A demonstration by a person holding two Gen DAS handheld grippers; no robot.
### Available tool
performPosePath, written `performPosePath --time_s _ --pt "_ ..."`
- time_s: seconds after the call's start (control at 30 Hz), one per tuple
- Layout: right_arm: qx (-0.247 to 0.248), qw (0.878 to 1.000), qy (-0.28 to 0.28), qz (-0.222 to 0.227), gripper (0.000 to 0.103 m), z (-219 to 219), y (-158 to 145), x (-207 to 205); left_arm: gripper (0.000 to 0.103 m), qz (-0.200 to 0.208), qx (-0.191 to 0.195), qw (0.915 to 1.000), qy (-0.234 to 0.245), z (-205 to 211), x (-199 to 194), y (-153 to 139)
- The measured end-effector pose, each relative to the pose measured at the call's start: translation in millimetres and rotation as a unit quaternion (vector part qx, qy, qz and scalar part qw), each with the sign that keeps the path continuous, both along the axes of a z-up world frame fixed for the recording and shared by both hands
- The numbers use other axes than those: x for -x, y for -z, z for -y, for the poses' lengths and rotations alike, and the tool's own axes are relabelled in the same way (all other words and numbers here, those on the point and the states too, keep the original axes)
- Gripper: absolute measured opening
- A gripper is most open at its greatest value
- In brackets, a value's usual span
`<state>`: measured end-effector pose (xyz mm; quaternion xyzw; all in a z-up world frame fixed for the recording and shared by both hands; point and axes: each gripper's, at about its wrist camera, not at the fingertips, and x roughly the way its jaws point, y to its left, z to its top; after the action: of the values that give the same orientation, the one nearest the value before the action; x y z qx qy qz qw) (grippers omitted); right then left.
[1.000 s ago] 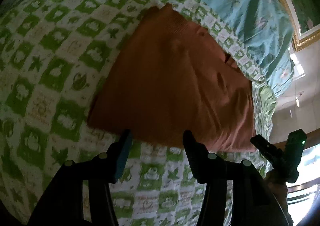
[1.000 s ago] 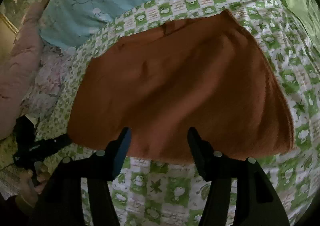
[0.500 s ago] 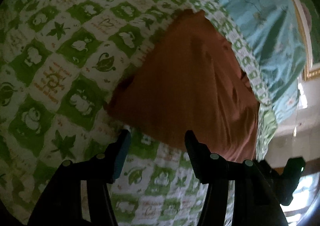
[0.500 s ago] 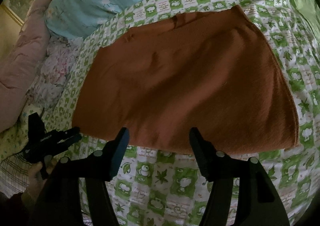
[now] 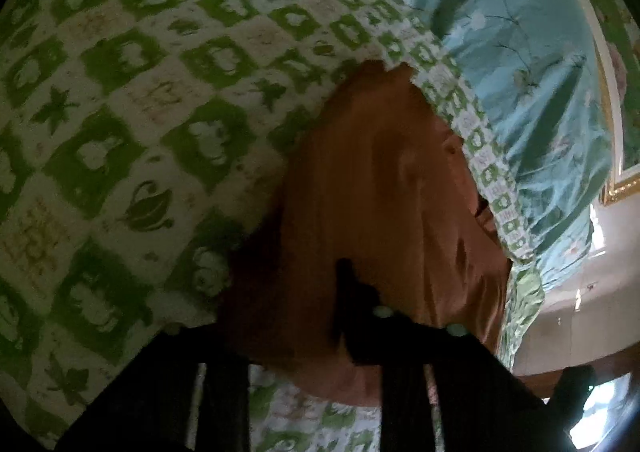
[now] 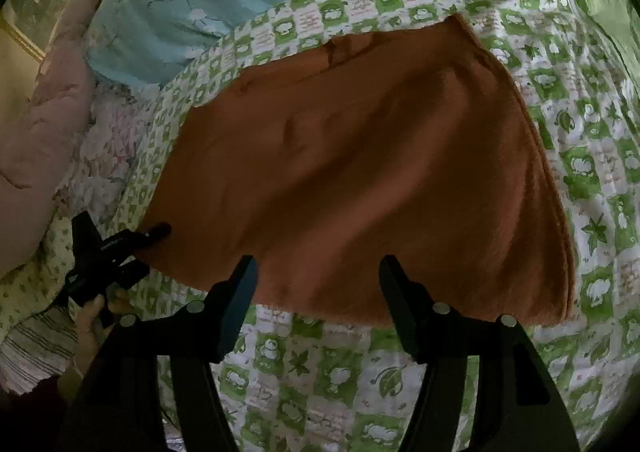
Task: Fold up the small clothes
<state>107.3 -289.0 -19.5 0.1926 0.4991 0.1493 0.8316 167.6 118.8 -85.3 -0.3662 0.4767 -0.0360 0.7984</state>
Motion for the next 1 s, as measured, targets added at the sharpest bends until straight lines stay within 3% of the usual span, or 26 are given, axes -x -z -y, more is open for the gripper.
performPosePath --time_s 0.13,0.3,0.43,0.5,0.6,0.73,0.87,1.0 --pt "-0.006 1.000 0.000 0.000 0.064 9 2 -7 0.013 0.027 -0.048 0.9981 0.027 21 -3 -26" --pt "-0.017 1.000 0.011 0.002 0.064 27 5 -18 0.011 0.071 -0.069 0.9921 0.077 64 -11 -66" --pt "-0.026 0.999 0.020 0.006 0.064 43 4 -30 0.010 0.115 -0.074 0.9801 0.144 116 -16 -93" --pt "-0.033 0.999 0.021 0.009 0.064 50 2 -37 0.010 0.134 -0.082 0.9690 0.191 153 -17 -101" --pt "-0.050 0.998 0.023 0.007 0.064 58 2 -49 0.010 0.134 -0.091 0.9535 0.254 206 -19 -94" --pt "-0.077 0.997 0.007 -0.008 0.064 59 7 -72 0.010 0.106 -0.112 0.9405 0.303 252 -18 -65" --pt "-0.096 0.995 -0.022 -0.027 0.064 46 17 -95 0.010 0.088 -0.131 0.9354 0.317 266 -16 -46" --pt "-0.120 0.992 -0.031 -0.036 0.067 34 27 -118 0.010 0.089 -0.130 0.9362 0.314 261 -12 -45"
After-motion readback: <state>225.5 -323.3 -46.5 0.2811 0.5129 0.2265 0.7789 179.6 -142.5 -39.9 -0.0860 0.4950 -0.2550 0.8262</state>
